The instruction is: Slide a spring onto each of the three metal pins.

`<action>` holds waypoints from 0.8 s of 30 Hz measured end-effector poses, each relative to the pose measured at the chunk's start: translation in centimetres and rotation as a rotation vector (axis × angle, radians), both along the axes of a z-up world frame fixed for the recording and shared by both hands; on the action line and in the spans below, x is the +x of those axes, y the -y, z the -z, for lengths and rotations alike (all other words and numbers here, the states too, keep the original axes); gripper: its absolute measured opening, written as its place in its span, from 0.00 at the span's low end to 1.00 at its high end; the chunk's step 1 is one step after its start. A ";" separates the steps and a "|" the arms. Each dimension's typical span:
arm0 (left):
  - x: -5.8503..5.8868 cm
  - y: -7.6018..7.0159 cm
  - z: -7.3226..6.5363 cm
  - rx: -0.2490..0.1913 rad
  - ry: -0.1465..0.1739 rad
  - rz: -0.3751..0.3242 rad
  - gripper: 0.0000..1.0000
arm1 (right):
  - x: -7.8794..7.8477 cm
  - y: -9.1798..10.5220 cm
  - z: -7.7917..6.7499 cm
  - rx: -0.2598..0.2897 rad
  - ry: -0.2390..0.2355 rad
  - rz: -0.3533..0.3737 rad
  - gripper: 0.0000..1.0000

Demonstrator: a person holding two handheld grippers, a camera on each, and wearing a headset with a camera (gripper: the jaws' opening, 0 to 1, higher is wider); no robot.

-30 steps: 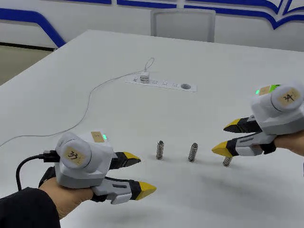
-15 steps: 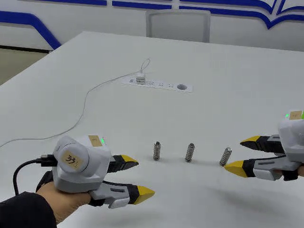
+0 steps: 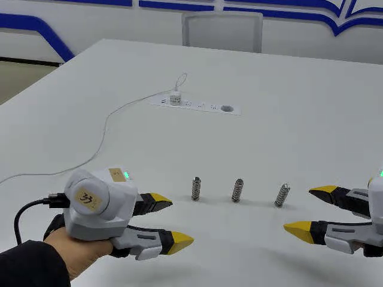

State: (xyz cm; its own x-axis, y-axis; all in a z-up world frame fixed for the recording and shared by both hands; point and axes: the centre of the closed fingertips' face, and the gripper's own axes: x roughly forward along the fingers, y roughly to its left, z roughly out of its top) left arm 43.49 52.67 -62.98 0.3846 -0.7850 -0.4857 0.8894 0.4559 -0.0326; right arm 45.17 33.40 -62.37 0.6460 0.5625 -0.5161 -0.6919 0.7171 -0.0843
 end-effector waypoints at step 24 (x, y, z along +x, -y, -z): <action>0.5 -0.5 -0.1 -0.022 -0.012 -0.040 0.53 | -0.4 -0.3 0.0 0.052 0.005 0.065 0.60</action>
State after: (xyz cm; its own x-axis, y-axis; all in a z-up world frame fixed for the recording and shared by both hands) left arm 44.02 53.14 -62.91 0.4099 -0.7796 -0.4735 0.8702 0.4898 -0.0531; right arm 44.73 33.70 -62.37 0.6846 0.5452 -0.4838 -0.6431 0.7643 -0.0486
